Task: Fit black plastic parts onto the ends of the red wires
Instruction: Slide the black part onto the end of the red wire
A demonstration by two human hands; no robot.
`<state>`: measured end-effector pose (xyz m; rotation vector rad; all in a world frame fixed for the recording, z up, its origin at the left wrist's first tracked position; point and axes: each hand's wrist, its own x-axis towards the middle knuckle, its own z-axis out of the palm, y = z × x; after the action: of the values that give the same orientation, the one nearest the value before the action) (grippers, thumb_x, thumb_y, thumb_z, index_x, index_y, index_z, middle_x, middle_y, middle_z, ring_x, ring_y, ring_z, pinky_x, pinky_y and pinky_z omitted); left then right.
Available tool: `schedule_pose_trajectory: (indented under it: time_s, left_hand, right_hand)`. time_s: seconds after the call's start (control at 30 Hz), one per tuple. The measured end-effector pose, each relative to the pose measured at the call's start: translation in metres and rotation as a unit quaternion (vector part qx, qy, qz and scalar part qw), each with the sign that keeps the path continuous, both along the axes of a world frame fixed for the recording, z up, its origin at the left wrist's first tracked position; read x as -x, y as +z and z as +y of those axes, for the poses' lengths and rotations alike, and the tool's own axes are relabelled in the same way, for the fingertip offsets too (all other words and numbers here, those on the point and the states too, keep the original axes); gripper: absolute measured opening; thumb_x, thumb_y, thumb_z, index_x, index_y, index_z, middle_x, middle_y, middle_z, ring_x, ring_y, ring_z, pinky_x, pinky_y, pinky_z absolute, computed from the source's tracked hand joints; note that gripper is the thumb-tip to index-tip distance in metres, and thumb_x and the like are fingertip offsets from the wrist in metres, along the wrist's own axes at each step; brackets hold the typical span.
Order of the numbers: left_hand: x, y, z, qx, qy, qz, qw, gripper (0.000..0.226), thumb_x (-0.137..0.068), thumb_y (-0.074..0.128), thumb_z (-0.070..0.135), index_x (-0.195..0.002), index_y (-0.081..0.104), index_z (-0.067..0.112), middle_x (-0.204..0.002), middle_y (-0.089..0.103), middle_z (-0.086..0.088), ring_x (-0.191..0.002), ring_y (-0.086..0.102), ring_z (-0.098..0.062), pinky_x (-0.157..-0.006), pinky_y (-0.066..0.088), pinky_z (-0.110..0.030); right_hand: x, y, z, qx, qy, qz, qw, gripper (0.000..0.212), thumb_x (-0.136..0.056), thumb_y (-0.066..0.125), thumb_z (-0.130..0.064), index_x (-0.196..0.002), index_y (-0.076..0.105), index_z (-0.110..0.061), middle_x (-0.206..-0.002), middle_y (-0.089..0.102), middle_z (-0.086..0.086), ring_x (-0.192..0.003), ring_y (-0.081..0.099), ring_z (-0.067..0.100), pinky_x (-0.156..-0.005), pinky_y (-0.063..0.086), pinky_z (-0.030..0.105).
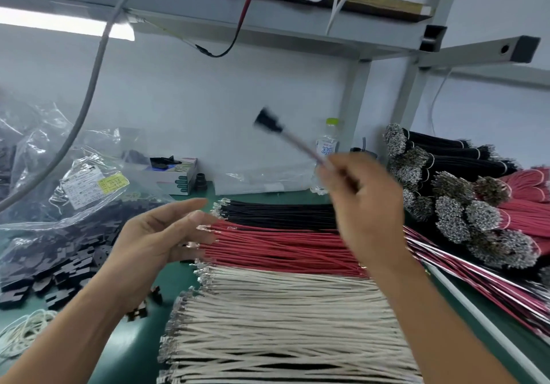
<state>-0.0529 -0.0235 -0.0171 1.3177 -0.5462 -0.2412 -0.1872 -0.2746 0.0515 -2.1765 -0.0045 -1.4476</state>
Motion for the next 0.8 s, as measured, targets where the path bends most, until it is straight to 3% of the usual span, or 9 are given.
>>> schedule_pose_trajectory:
  time_s: [0.07,0.13,0.2,0.3,0.37,0.43,0.6,0.7,0.8]
  left_hand:
    - [-0.005,-0.003,0.002,-0.034,0.064,-0.017,0.997,0.032,-0.073,0.088,0.032,-0.104,0.082,0.025,-0.100,0.080,-0.010,-0.085,0.078,-0.026,-0.066,0.063,-0.026]
    - [-0.014,-0.010,0.004,-0.088,0.144,-0.048,0.984,0.014,-0.078,0.086,0.016,-0.088,0.084,0.026,-0.088,0.081,-0.002,-0.075,0.077,-0.016,-0.060,0.060,-0.018]
    - [-0.025,-0.016,0.007,-0.182,0.214,-0.117,0.953,0.027,-0.083,0.084,0.007,-0.078,0.081,0.034,-0.078,0.079,0.015,-0.070,0.074,-0.002,-0.062,0.057,-0.016]
    - [-0.033,-0.018,0.016,-0.295,0.274,-0.199,0.893,0.030,-0.085,0.083,0.015,-0.085,0.076,0.045,-0.080,0.074,0.026,-0.078,0.069,0.005,-0.073,0.053,-0.026]
    - [-0.035,-0.020,0.019,-0.333,0.296,-0.234,0.864,0.023,-0.086,0.082,0.019,-0.090,0.079,0.041,-0.089,0.076,0.019,-0.083,0.070,-0.004,-0.075,0.056,-0.033]
    - [-0.036,-0.021,0.020,-0.376,0.303,-0.271,0.832,0.016,-0.088,0.080,0.020,-0.094,0.081,0.035,-0.092,0.073,0.018,-0.086,0.070,-0.012,-0.076,0.057,-0.037]
    - [-0.038,-0.024,0.019,-0.472,0.277,-0.318,0.774,0.015,-0.093,0.073,0.029,-0.104,0.080,0.037,-0.101,0.064,0.021,-0.093,0.065,-0.013,-0.073,0.051,-0.031]
    - [-0.040,-0.029,0.014,-0.520,0.242,-0.343,0.744,0.023,-0.097,0.065,0.031,-0.116,0.076,0.039,-0.108,0.057,0.018,-0.100,0.062,-0.013,-0.073,0.052,-0.032]
    - [-0.040,-0.032,0.009,-0.574,0.209,-0.353,0.708,0.028,-0.099,0.061,0.034,-0.125,0.070,0.038,-0.122,0.053,0.014,-0.112,0.058,-0.015,-0.081,0.056,-0.036]
  right_hand:
    - [0.006,0.031,-0.034,-0.090,-0.002,-0.049,0.995,0.008,-0.094,0.069,-0.031,-0.090,0.070,-0.037,-0.071,0.064,-0.013,-0.054,0.050,0.006,-0.047,0.041,0.023]
    - [0.015,0.052,-0.078,-0.136,-0.048,-0.033,0.989,0.009,-0.091,0.072,-0.029,-0.086,0.071,-0.036,-0.074,0.067,-0.011,-0.058,0.053,0.006,-0.055,0.044,0.025]
    - [0.022,0.050,-0.126,-0.105,-0.177,0.118,0.971,0.008,-0.091,0.071,-0.025,-0.090,0.072,-0.033,-0.079,0.068,-0.005,-0.061,0.059,0.011,-0.062,0.048,0.028]
    - [0.027,0.009,-0.172,0.008,-0.362,0.384,0.849,0.017,-0.095,0.061,-0.017,-0.104,0.073,-0.025,-0.081,0.066,-0.002,-0.066,0.063,0.019,-0.062,0.054,0.031]
    - [0.027,-0.025,-0.186,0.036,-0.385,0.473,0.792,0.026,-0.094,0.056,-0.014,-0.111,0.072,-0.025,-0.101,0.070,0.001,-0.085,0.066,0.023,-0.074,0.056,0.035]
    - [0.025,-0.051,-0.193,0.041,-0.380,0.507,0.772,0.032,-0.093,0.052,-0.011,-0.117,0.071,-0.024,-0.118,0.069,0.004,-0.102,0.065,0.027,-0.083,0.056,0.037]
    - [0.020,-0.070,-0.189,0.079,-0.437,0.417,0.793,0.032,-0.094,0.055,-0.024,-0.122,0.070,-0.028,-0.120,0.065,0.005,-0.105,0.061,0.028,-0.066,0.045,0.030]
    - [0.004,-0.065,-0.158,0.108,-0.371,0.298,0.873,0.021,-0.092,0.062,-0.020,-0.105,0.078,-0.026,-0.104,0.068,0.001,-0.093,0.063,0.024,-0.055,0.032,0.021]
    - [-0.032,-0.054,-0.104,0.097,-0.214,0.265,0.935,0.015,-0.094,0.066,-0.023,-0.100,0.077,-0.030,-0.100,0.067,-0.008,-0.086,0.056,0.009,-0.065,0.037,0.023]
